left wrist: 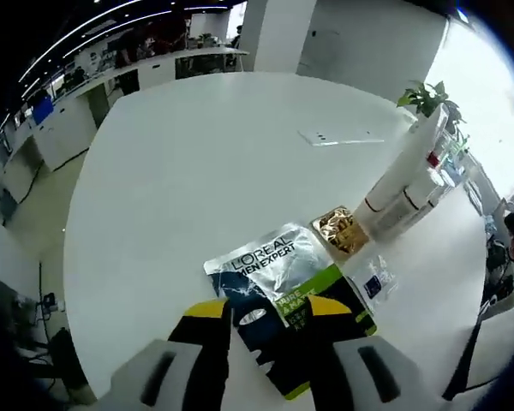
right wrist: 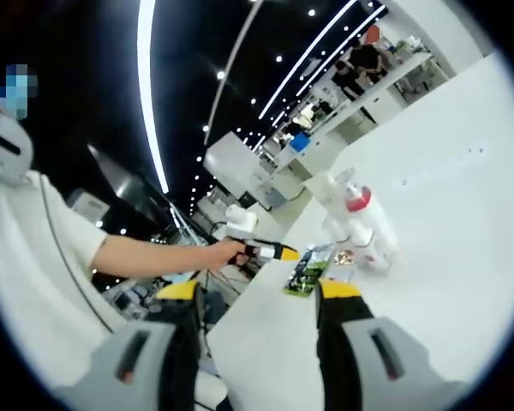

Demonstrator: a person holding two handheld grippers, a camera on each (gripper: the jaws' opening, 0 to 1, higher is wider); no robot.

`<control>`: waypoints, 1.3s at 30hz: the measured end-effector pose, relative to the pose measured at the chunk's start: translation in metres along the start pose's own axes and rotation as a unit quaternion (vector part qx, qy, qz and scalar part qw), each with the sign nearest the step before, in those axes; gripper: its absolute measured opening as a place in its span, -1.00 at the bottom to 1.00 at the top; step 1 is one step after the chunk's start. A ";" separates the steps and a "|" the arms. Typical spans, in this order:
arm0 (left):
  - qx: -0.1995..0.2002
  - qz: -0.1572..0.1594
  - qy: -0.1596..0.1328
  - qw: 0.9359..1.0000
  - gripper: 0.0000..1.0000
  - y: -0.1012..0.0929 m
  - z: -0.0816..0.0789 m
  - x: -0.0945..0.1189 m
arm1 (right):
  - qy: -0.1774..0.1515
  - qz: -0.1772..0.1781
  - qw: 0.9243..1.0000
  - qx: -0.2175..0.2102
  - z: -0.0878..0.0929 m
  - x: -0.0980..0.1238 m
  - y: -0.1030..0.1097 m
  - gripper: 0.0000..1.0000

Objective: Arrange the skincare products in the storage area until every visible bottle or jar stands upright without overlapping.

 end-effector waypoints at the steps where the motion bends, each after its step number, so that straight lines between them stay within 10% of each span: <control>1: -0.012 0.007 0.005 1.000 -0.33 -0.003 0.002 -0.002 | 0.002 0.001 1.000 -0.001 0.001 0.000 0.000 0.04; 13: -0.127 0.000 0.070 0.989 -0.33 -0.013 0.024 -0.020 | 0.006 0.009 1.000 -0.006 0.001 0.001 -0.005 0.04; 39: -0.136 0.017 0.066 0.988 -0.27 -0.012 0.023 -0.028 | 0.010 0.010 1.000 -0.012 0.003 -0.001 -0.008 0.04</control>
Point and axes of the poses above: the point that each gripper's makers call its tool centre point, and the gripper's own axes: x roughly backward along the fingers, y roughly to its left, z roughly out of its underside, the point moved 4 cm from there along x, roughly backward along the fingers, and after that the axes turned 15 degrees about -y, right-handed, at the moved point
